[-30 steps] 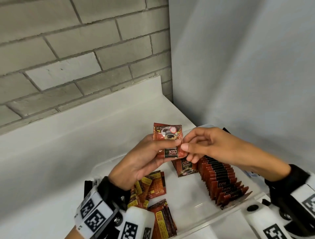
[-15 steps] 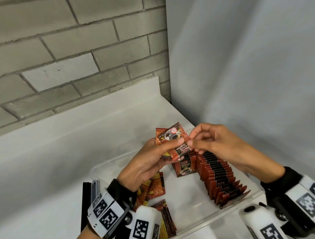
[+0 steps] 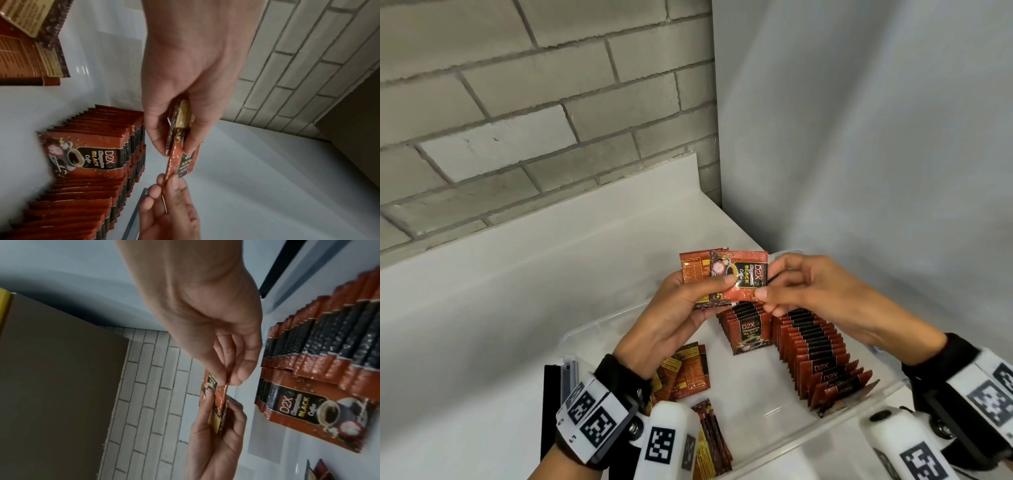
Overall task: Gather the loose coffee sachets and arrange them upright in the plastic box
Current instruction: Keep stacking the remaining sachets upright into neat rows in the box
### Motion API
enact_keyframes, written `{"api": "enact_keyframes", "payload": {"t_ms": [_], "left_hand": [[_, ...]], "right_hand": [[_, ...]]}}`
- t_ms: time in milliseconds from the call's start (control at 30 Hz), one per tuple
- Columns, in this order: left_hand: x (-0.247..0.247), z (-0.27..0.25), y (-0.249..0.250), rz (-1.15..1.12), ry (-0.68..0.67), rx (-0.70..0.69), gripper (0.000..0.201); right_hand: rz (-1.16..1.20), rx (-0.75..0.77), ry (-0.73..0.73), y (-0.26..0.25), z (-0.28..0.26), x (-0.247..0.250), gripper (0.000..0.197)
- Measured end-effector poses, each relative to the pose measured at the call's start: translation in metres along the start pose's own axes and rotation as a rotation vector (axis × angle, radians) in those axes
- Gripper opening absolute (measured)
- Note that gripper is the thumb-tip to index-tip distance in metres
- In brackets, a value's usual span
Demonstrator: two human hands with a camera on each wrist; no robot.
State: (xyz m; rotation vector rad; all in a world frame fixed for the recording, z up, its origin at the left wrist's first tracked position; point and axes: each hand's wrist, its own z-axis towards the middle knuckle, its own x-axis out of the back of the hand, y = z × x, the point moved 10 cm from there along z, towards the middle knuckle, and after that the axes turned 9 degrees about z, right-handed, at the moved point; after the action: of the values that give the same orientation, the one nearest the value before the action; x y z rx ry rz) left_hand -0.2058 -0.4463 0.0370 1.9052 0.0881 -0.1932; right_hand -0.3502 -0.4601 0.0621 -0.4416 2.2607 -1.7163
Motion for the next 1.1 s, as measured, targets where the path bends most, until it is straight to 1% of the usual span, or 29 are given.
{"api": "enact_keyframes", "payload": {"t_ms": [67,167,300,400,500,600,733,900,1100], "left_hand": [[-0.001,0.0,-0.001,-0.002,-0.003,-0.002,0.027],[0.003,0.001,0.0,-0.08,0.025,0.009,0.032],[0.014,0.004,0.0,-0.207,0.102,0.022,0.012],[0.014,0.004,0.001,-0.202,0.101,0.017,0.014],[0.012,0.005,0.001,-0.185,0.093,0.006,0.014],[0.012,0.004,0.001,-0.17,0.093,-0.004,0.01],[0.012,0.006,0.001,-0.151,0.091,-0.02,0.011],[0.009,0.006,0.001,-0.141,0.057,-0.032,0.014],[0.007,0.006,0.001,-0.142,0.029,-0.036,0.016]], "right_hand": [[-0.006,0.019,0.014,0.001,0.001,0.001,0.015],[-0.048,0.04,0.032,0.001,-0.001,0.009,0.012],[-0.165,0.051,0.009,0.007,-0.006,0.015,0.011],[-0.332,0.079,0.008,0.01,-0.006,0.014,0.012],[-0.56,0.166,0.021,0.008,-0.008,0.006,0.018],[-0.672,0.254,0.034,0.007,-0.011,-0.003,0.021],[-0.721,0.314,0.048,0.003,-0.014,-0.01,0.017],[-0.724,0.3,0.022,0.008,-0.012,-0.013,0.015],[-0.713,0.294,0.07,0.012,-0.006,-0.007,0.014]]}}
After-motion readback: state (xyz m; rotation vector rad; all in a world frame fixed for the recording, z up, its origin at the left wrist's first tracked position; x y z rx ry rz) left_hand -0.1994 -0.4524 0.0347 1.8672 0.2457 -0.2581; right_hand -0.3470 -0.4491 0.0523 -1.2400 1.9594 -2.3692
